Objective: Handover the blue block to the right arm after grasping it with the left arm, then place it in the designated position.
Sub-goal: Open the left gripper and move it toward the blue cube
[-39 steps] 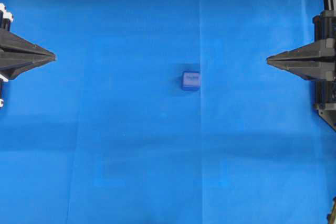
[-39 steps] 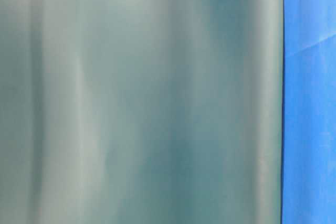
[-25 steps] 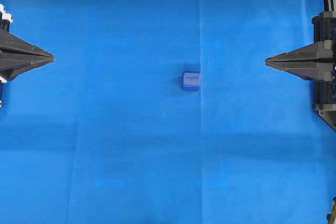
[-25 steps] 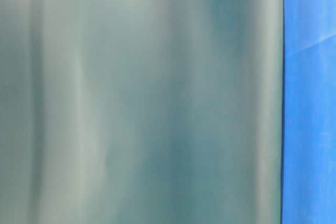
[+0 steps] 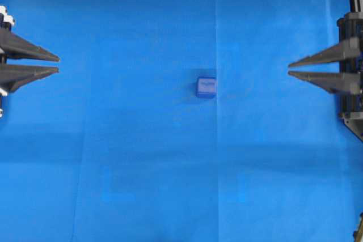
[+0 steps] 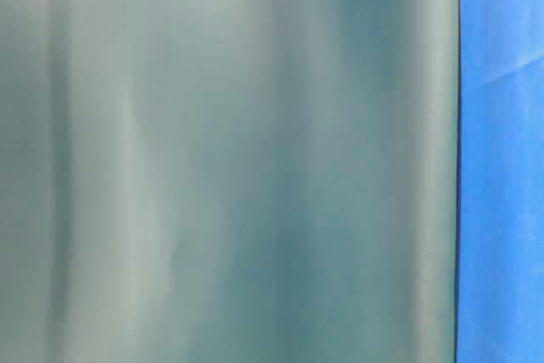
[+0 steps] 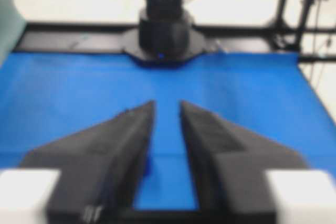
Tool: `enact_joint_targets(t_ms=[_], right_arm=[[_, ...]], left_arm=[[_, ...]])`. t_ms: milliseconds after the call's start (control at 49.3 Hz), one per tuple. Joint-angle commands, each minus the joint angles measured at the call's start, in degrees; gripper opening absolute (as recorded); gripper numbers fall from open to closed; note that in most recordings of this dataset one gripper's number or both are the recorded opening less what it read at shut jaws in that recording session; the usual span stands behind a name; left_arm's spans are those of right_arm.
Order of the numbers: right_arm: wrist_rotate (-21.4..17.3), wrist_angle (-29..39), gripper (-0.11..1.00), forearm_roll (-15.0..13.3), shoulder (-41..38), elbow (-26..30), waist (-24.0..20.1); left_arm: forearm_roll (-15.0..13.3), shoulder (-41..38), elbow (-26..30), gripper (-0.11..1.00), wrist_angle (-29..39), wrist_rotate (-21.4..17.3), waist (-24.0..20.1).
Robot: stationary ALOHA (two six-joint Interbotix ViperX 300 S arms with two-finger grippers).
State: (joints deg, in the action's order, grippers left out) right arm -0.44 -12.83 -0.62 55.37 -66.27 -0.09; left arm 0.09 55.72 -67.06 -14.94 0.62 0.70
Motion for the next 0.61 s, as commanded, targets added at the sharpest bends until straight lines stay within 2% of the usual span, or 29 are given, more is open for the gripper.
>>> enact_joint_targets(t_ms=[0,122,182,243,588], right_arm=[[0.0,0.0,0.38,0.2,-0.2,1.4,-0.1],[0.0,1.3,0.76,0.2,0.0,1.7,-0.1],[0.0,1.6,0.90,0.3,0.0,1.8,-0.1],[0.0,1.6,0.90,0.3,0.0,1.8,-0.1],[0.0,1.3,0.93,0.3,-0.2,1.8,-0.1]], left_arm=[[0.2,-0.4,0.4,0.35,0.1,-0.5,0.1],[0.3,0.0,0.4,0.72,1.5,-0.7,0.1],[0.2,0.1,0.4,0.85,1.8,-0.4,0.1],[0.2,0.0,0.5,0.92,2.0,-0.4,0.1],[0.3,-0.5,0.5,0.92,1.8,0.0,0.1]])
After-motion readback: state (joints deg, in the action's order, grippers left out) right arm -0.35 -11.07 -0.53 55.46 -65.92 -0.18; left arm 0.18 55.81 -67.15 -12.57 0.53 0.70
